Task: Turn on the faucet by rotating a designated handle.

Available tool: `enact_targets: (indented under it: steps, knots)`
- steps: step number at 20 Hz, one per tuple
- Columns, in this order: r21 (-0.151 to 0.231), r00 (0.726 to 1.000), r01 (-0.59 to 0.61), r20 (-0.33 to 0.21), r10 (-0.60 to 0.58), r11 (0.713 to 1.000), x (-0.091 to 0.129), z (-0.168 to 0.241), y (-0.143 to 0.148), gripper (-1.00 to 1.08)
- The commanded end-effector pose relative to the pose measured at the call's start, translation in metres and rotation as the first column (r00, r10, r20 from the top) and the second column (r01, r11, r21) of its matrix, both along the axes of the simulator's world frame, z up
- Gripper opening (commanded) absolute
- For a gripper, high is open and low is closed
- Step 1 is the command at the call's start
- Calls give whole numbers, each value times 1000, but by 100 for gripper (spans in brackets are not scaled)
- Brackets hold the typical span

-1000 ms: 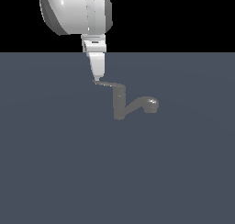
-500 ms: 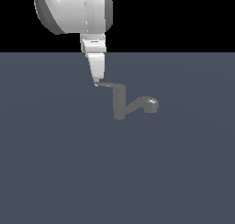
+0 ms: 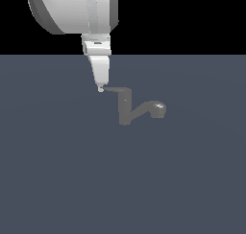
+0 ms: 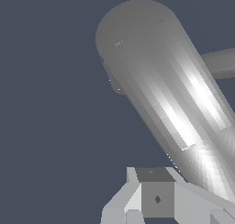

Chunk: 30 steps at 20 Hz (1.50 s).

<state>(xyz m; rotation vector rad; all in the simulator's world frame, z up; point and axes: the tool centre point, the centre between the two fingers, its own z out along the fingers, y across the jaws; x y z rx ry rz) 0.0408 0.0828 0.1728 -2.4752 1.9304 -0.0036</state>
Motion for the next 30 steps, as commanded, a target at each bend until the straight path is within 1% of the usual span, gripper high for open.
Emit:
enact_targets:
  steps: [1,3,4,26,27,28,30]
  knots:
    - [-1,1000,0,-4,0,1000,-9,0,-1,-100]
    - [-1,1000,0,-4,0,1000,-12,0,-1,-100]
    - [1,1000,-3,1,3,1000,-8,1,1,-100]
    - [-1,1000,0,-3,0,1000,-64,0,-59,-100]
    - [-1,1000,0,-3,0,1000,-64,0,-59,-100]
    - [2,1000,-15,2,15,1000,-61,2,-48,-100]
    - [1,1000,-12,1,12,1000,-60,2,-61,-100]
